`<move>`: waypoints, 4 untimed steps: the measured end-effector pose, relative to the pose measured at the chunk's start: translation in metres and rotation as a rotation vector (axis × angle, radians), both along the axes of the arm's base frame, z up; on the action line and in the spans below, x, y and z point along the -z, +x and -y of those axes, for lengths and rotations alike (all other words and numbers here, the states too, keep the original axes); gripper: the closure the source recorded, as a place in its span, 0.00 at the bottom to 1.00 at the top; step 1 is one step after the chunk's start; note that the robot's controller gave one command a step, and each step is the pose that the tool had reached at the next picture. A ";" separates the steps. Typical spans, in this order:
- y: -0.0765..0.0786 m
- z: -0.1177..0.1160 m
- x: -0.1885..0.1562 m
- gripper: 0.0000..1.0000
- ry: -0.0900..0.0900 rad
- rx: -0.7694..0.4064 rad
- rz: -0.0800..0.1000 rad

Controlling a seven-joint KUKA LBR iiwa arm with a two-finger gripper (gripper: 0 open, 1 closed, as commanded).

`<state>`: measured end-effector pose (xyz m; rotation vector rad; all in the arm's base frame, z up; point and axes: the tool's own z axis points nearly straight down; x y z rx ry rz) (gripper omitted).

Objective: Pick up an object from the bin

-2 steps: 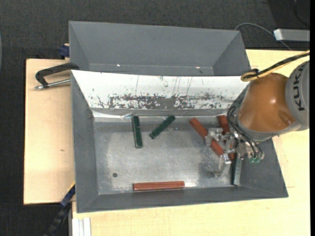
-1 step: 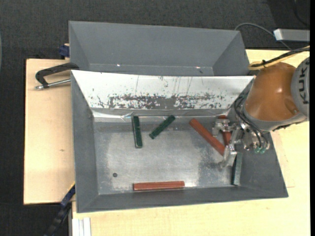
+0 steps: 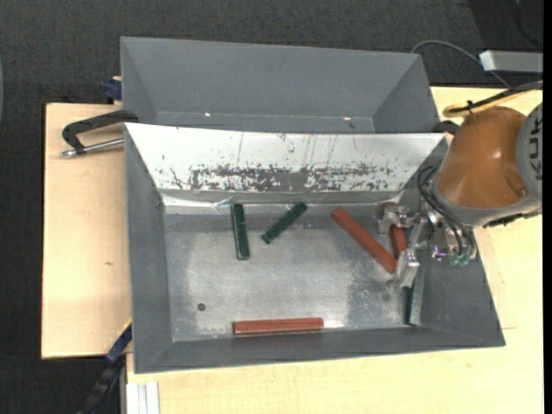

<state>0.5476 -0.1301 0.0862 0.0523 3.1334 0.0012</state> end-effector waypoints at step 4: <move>0.035 0.010 0.016 1.00 0.002 0.272 -0.007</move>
Offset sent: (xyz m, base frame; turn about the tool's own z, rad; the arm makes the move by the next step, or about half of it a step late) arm 0.0357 0.0288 -0.0053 0.1191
